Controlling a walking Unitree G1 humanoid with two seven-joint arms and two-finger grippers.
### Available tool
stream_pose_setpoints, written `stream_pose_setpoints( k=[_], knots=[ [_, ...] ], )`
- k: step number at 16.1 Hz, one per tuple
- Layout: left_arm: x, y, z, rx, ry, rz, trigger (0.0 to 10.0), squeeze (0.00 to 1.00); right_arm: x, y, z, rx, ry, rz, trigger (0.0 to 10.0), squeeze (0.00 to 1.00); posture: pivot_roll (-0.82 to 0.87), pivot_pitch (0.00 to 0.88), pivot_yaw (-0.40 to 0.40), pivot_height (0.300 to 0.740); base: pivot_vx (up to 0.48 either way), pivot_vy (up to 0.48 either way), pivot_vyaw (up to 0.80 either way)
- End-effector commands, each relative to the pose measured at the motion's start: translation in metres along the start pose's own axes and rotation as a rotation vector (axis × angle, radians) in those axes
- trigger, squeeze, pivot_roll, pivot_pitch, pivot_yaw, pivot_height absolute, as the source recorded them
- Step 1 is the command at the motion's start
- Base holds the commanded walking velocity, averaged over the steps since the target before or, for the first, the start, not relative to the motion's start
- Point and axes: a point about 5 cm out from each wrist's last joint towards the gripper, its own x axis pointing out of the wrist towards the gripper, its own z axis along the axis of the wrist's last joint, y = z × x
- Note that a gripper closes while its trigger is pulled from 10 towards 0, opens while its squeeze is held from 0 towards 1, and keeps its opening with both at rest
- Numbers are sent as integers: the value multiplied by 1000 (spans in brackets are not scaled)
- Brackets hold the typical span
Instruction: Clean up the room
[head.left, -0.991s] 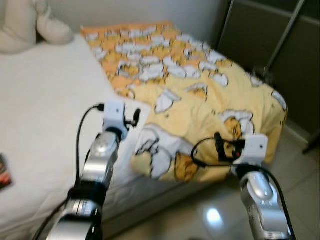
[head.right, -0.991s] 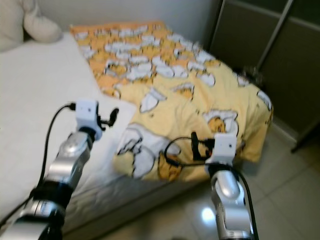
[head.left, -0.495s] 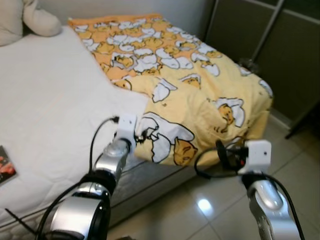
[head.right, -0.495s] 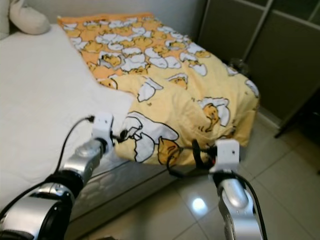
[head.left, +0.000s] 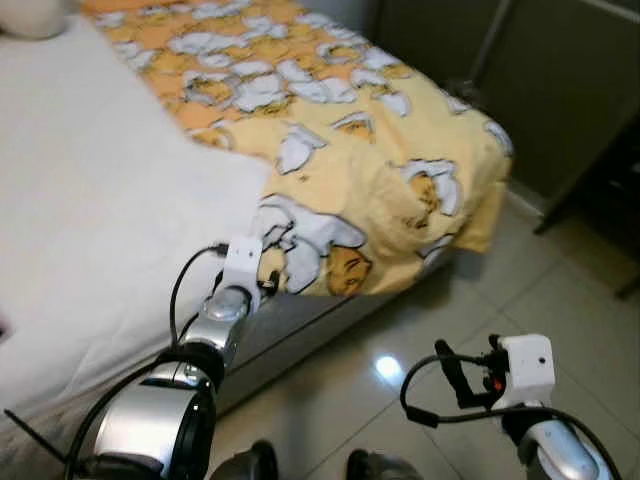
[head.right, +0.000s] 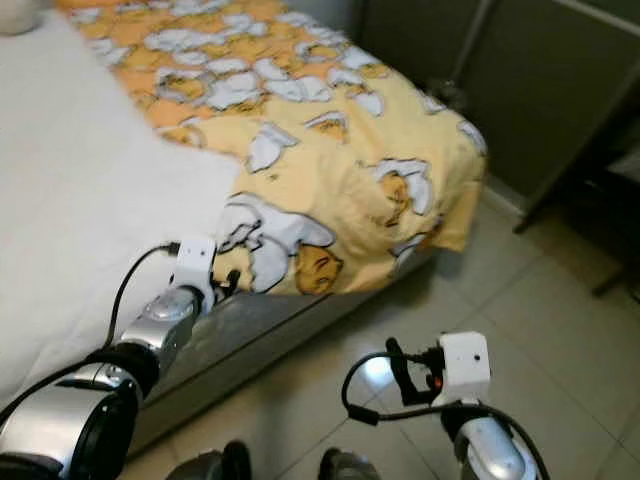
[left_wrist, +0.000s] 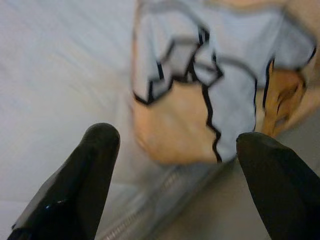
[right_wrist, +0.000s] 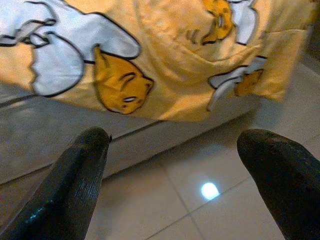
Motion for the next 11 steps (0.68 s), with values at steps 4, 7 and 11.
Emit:
stream_pose_setpoints(
  k=[4, 7, 11],
  knots=[
    [-58, -4, 30, -94, -473, -97, 10000, 0, 0, -3, 32, 16, -183, -127, 10000, 0, -165, 27, -10, 736, 0, 0, 0],
    [-96, 4, 18, -137, -494, -45, 10000, 0, 0, -12, 42, 39, -254, -205, 10000, 0, -115, 0, -16, 736, 0, 0, 0],
    [-107, -17, 33, -70, -551, -105, 10000, 0, 7, -6, 59, 49, -341, -217, 10000, 0, -84, 0, -50, 736, 0, 0, 0]
  ],
)
